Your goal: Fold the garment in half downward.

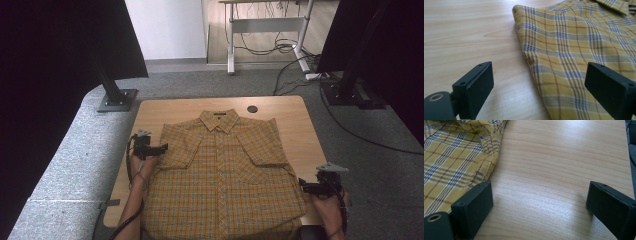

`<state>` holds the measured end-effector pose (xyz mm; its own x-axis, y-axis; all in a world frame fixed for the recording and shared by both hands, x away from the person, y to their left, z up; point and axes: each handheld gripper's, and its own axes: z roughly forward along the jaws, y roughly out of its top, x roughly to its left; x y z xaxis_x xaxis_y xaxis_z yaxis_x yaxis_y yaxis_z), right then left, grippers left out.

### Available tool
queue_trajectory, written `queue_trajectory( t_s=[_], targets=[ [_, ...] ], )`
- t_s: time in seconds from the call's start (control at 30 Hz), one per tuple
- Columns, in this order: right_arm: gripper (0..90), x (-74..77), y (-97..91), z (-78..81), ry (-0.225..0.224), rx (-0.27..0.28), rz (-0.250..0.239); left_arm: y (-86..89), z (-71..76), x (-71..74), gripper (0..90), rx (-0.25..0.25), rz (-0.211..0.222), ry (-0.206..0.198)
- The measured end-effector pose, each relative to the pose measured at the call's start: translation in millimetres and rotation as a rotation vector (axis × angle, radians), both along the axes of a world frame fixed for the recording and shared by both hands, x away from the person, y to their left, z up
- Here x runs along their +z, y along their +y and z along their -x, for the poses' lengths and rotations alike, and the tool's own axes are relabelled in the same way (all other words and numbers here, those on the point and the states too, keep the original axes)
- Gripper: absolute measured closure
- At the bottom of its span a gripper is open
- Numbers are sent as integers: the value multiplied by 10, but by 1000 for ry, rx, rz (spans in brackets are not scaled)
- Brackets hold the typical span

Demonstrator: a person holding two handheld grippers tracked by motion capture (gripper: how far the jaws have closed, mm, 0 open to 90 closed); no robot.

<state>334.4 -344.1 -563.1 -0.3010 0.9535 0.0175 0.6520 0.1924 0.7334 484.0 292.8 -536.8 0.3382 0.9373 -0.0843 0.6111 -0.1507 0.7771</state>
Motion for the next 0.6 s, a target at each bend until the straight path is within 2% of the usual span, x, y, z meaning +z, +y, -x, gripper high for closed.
queue_trajectory(
  t_s=[0.23,0.6],
  targets=[
    [66,0,0,0,0,0,0,-42,-130,-10,87,13,-9,2],
    [65,1,12,4,1,16,0,-114,-297,-142,87,26,-61,31]
  ],
)
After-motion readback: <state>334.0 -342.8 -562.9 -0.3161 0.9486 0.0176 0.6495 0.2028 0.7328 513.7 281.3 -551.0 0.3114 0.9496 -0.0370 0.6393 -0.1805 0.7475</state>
